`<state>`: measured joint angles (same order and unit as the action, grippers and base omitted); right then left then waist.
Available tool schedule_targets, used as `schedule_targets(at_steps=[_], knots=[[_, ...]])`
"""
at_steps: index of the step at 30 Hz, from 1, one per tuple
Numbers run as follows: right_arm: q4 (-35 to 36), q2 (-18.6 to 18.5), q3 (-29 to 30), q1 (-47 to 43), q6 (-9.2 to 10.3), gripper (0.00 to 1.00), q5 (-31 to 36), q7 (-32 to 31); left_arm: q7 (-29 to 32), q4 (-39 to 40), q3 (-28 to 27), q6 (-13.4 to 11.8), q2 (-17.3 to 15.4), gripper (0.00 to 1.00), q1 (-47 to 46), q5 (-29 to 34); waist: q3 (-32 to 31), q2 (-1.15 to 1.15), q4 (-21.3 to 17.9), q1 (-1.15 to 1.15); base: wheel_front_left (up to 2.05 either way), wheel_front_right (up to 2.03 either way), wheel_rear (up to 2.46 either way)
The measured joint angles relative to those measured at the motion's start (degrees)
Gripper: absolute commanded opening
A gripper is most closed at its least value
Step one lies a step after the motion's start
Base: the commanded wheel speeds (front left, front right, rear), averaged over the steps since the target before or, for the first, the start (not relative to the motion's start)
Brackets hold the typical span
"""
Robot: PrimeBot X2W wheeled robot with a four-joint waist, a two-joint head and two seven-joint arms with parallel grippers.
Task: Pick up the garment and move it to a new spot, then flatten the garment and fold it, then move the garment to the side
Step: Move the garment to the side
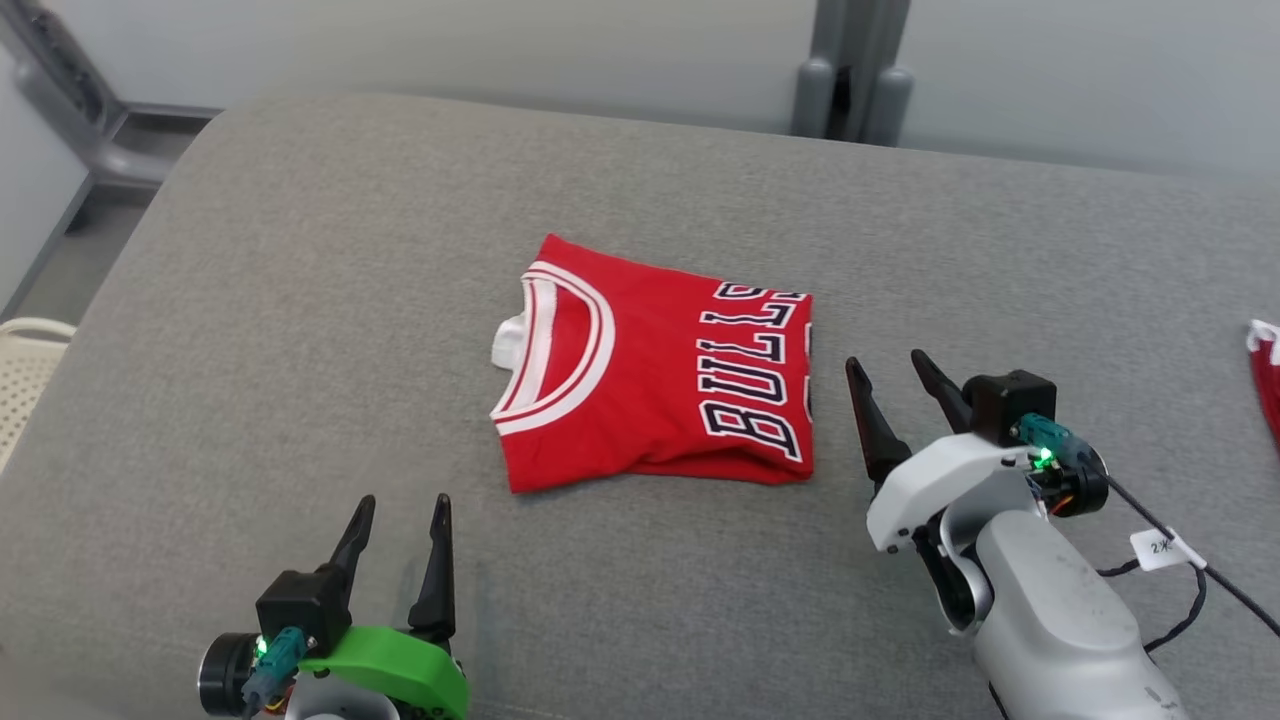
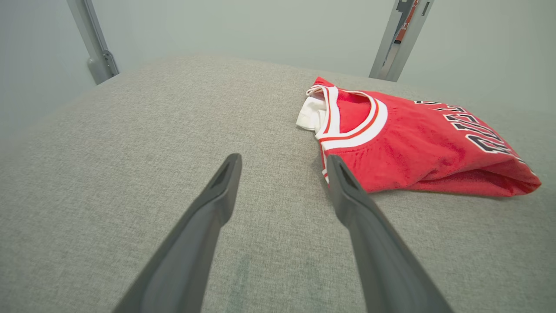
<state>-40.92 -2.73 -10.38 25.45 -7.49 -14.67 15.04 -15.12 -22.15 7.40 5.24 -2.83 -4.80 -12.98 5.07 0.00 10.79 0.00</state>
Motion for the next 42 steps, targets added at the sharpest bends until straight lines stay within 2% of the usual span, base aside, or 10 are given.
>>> schedule_targets(at_steps=[6,12,13,14,15,21,27,34,42], knots=[[-13.6,-0.1,1.7,7.7,0.00,1.00,-0.4,0.0,0.0,-0.1,1.2,0.4,0.0,1.00,-1.1,-1.4,2.4,0.00,6.1,0.00,0.00,0.00,0.00],[-20.8,0.0,-1.2,11.0,0.00,1.00,-4.3,0.0,0.0,0.3,1.4,0.6,-0.1,1.00,-1.5,-2.4,5.8,0.00,9.9,0.00,0.00,0.00,0.00],[-21.3,0.0,-2.0,11.0,0.00,0.94,-5.0,0.2,0.0,0.4,1.3,0.5,0.0,1.00,-1.5,-2.5,6.3,0.00,10.1,0.00,0.00,0.00,0.00],[-21.6,0.0,-3.0,11.3,0.00,0.09,-5.7,0.3,0.0,0.6,1.1,0.2,0.0,1.00,-1.5,-2.6,6.9,0.00,10.4,0.00,0.00,0.00,0.00],[-21.8,-0.2,-3.8,11.7,0.00,0.00,-6.3,0.4,0.0,0.9,0.8,0.1,0.0,1.00,-1.5,-2.9,7.5,0.00,10.5,0.00,0.00,0.00,0.00],[-17.8,0.2,-2.9,11.5,-0.09,0.00,-7.3,0.2,0.0,1.5,0.1,0.1,0.0,1.00,-2.1,-2.3,8.8,0.00,8.8,0.00,0.00,0.00,0.00],[-11.7,0.0,-4.0,8.7,-0.07,0.00,-7.3,0.1,0.0,1.7,0.0,0.8,0.0,1.00,-3.0,-0.3,8.9,0.00,4.2,0.00,0.00,0.00,0.00],[-7.0,0.0,-6.1,7.0,-0.05,0.00,-7.2,0.0,0.0,1.8,-0.4,1.3,0.0,1.00,-5.8,0.5,8.6,0.00,-5.3,0.00,0.00,0.00,0.00],[-4.1,-0.2,-7.9,5.9,-0.05,0.00,-8.3,0.0,0.0,1.1,0.3,1.8,0.0,1.00,-7.7,1.6,8.2,0.00,-18.5,0.00,0.00,0.00,0.00]])
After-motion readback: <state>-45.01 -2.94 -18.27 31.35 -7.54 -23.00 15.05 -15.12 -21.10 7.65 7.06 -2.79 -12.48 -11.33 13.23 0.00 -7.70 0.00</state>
